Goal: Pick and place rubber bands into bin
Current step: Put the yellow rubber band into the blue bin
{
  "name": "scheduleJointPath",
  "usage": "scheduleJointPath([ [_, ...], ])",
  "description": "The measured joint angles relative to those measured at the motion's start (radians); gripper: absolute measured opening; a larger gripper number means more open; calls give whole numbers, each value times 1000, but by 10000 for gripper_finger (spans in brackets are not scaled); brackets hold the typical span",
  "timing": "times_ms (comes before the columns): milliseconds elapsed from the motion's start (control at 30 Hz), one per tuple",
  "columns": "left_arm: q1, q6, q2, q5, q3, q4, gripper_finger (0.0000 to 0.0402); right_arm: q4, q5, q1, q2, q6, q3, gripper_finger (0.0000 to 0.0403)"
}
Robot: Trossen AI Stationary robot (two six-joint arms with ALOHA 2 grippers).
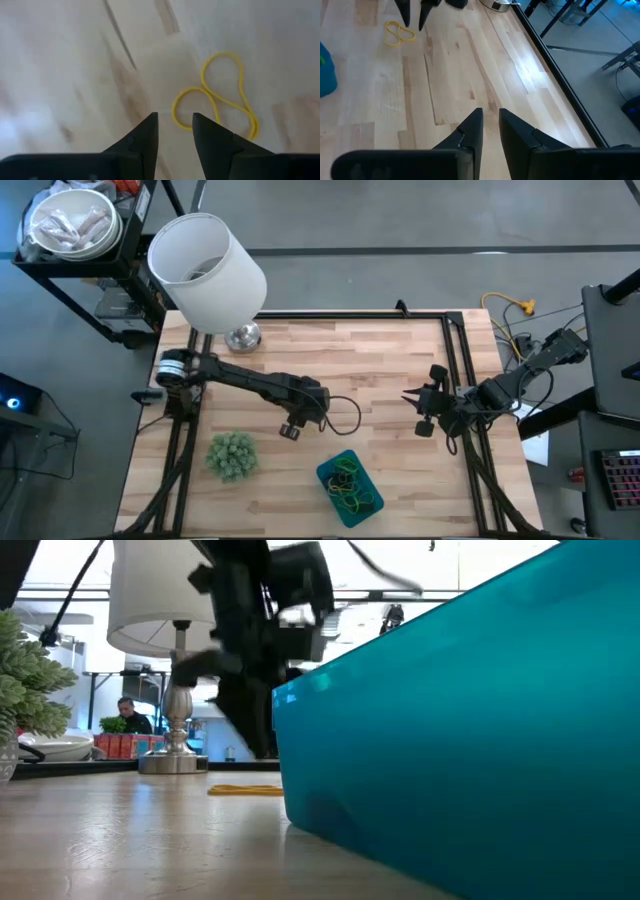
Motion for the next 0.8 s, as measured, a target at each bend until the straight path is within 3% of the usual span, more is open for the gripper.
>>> scheduleJointPath([
  [233,2,-6,62,-1,0,1,104,0,0,0,0,0,0,57],
  [800,3,-114,59,-3,-37,44,104,3,0,0,0,0,0,57],
])
